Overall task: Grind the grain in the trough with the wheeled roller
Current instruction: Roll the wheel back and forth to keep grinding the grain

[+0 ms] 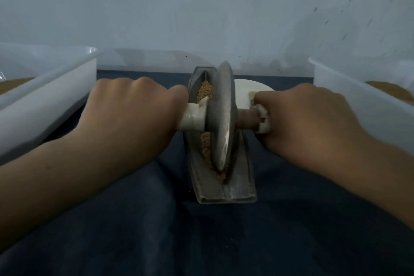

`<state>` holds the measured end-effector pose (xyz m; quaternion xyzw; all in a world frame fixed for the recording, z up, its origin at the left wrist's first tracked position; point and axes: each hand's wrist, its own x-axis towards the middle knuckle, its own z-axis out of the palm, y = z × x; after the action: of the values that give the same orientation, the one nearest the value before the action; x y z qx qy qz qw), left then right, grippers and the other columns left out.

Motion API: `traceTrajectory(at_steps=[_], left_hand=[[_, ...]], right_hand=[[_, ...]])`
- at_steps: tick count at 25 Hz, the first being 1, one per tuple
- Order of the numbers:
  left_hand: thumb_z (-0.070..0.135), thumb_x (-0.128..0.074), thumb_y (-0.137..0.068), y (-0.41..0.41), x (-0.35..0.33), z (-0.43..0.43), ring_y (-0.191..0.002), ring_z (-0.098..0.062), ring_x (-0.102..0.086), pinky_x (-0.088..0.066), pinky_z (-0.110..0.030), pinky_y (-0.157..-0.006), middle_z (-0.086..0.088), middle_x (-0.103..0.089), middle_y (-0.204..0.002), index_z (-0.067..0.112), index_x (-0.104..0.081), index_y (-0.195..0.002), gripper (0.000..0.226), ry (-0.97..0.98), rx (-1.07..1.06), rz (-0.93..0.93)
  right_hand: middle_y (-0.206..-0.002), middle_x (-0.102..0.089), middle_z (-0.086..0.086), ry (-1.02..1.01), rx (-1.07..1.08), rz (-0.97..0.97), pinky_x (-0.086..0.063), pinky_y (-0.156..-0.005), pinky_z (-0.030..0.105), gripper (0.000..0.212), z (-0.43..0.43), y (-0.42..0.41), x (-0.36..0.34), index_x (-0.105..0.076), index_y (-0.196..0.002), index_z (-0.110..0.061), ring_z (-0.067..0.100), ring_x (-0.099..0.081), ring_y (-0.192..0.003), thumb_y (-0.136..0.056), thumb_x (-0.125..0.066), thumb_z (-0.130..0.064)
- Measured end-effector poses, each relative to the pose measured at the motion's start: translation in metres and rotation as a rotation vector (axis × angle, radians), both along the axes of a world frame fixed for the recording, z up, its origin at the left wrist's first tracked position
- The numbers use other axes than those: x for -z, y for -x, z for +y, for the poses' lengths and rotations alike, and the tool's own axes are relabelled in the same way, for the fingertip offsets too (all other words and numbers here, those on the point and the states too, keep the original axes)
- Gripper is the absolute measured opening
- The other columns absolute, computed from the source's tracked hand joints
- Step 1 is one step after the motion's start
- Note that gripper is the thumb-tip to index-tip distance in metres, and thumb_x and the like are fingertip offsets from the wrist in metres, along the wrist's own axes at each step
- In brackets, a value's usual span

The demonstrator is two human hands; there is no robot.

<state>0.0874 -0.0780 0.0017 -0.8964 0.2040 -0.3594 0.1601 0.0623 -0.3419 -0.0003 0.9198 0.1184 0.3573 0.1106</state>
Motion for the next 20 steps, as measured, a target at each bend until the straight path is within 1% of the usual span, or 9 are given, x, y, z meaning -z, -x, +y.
traceTrajectory(at_steps=[3,4,6,8,10,13,16,18,20], left_hand=[[0.014,-0.075,-0.066,-0.028,0.004,-0.016,-0.041,-0.021,-0.029,-0.010,-0.021,-0.050,-0.003,-0.042,-0.050,0.018,-0.040,-0.069,0.035,0.025,-0.107,0.027],[0.014,-0.072,-0.071,-0.044,0.005,-0.022,-0.043,-0.025,-0.038,-0.012,-0.022,-0.049,-0.004,-0.047,-0.055,0.018,-0.045,-0.072,0.027,0.040,-0.114,0.023],[0.015,-0.063,-0.084,-0.074,0.000,-0.032,-0.060,-0.031,-0.057,-0.023,-0.028,-0.049,-0.005,-0.053,-0.067,0.019,-0.054,-0.084,0.010,0.098,-0.111,0.054],[0.017,-0.058,-0.088,-0.083,-0.003,-0.035,-0.068,-0.033,-0.060,-0.030,-0.031,-0.054,-0.006,-0.055,-0.074,0.019,-0.056,-0.089,0.003,0.134,-0.125,0.092],[0.018,-0.061,-0.086,-0.065,0.002,-0.029,-0.057,-0.029,-0.051,-0.027,-0.030,-0.052,-0.004,-0.050,-0.067,0.018,-0.046,-0.080,0.016,0.136,-0.120,0.083],[0.020,-0.073,-0.070,-0.021,0.006,-0.009,-0.043,-0.020,-0.027,-0.013,-0.023,-0.047,0.000,-0.037,-0.051,0.019,-0.034,-0.071,0.040,0.060,-0.014,0.000],[0.016,-0.073,-0.060,0.000,0.001,-0.003,-0.043,-0.017,-0.020,-0.010,-0.020,-0.052,-0.001,-0.035,-0.048,0.019,-0.033,-0.068,0.041,0.058,0.042,-0.048],[0.013,-0.073,-0.058,-0.011,0.004,-0.011,-0.044,-0.018,-0.020,-0.010,-0.020,-0.052,-0.001,-0.035,-0.048,0.018,-0.037,-0.067,0.037,0.049,-0.013,-0.046],[0.013,-0.072,-0.067,-0.042,0.004,-0.022,-0.045,-0.021,-0.028,-0.012,-0.022,-0.049,0.000,-0.032,-0.052,0.018,-0.042,-0.069,0.031,0.034,-0.067,0.005]], right_hand=[[-0.053,-0.030,-0.007,-0.011,0.113,0.078,-0.016,-0.049,0.020,0.031,0.010,-0.030,0.005,-0.040,-0.067,-0.029,0.015,-0.026,-0.044,-0.069,-0.071,-0.032],[-0.058,-0.037,-0.005,-0.050,0.137,0.101,-0.022,-0.049,0.024,0.026,0.015,-0.049,0.004,-0.044,-0.072,-0.029,0.020,-0.038,-0.050,-0.077,-0.069,-0.031],[-0.070,-0.047,-0.002,-0.112,0.161,0.180,-0.033,-0.055,0.031,0.010,0.025,-0.080,-0.005,-0.055,-0.084,-0.026,0.025,-0.055,-0.069,-0.088,-0.063,-0.028],[-0.075,-0.048,0.000,-0.105,0.172,0.202,-0.036,-0.058,0.032,0.005,0.031,-0.091,-0.012,-0.058,-0.089,-0.024,0.025,-0.055,-0.073,-0.090,-0.062,-0.024],[-0.071,-0.044,-0.003,-0.084,0.150,0.201,-0.033,-0.056,0.031,0.018,0.029,-0.074,-0.013,-0.048,-0.080,-0.026,0.025,-0.055,-0.069,-0.087,-0.065,-0.025],[-0.058,-0.030,-0.008,-0.002,0.057,0.088,-0.015,-0.047,0.023,0.034,0.013,-0.024,-0.004,-0.038,-0.068,-0.027,0.018,-0.032,-0.047,-0.071,-0.072,-0.027],[-0.051,-0.023,-0.011,-0.011,0.050,0.054,-0.011,-0.049,0.016,0.033,0.001,0.005,0.001,-0.040,-0.065,-0.030,0.016,-0.020,-0.040,-0.060,-0.073,-0.032],[-0.052,-0.029,-0.009,-0.038,0.126,0.105,-0.013,-0.049,0.018,0.032,0.003,-0.010,0.006,-0.039,-0.066,-0.030,0.014,-0.022,-0.043,-0.067,-0.072,-0.034],[-0.059,-0.039,-0.005,-0.049,0.171,0.119,-0.020,-0.049,0.024,0.024,0.011,-0.046,0.004,-0.045,-0.071,-0.029,0.019,-0.036,-0.051,-0.078,-0.067,-0.035]])
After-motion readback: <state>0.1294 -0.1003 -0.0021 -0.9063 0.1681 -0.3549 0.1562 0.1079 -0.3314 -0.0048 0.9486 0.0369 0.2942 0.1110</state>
